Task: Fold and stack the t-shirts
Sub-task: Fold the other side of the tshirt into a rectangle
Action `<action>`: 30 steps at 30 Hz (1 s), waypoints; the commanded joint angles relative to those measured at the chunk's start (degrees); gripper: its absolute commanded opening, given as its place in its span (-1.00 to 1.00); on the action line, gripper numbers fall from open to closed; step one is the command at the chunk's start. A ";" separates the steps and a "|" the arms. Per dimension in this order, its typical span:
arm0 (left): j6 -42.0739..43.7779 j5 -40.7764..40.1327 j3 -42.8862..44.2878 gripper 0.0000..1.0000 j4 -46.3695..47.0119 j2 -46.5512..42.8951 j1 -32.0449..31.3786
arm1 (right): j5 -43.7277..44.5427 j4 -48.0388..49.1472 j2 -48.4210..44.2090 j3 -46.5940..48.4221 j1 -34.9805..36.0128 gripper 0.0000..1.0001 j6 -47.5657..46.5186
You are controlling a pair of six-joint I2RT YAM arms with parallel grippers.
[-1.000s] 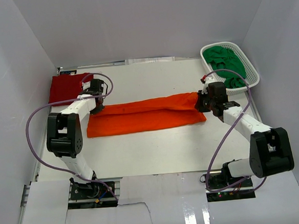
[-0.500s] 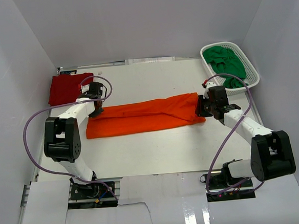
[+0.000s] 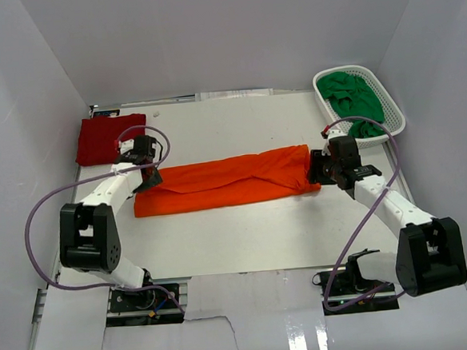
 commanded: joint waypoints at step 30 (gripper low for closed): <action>1.08 32.96 4.64 0.31 15.36 8.60 14.86 | -17.19 7.64 18.71 19.23 4.98 0.03 -0.65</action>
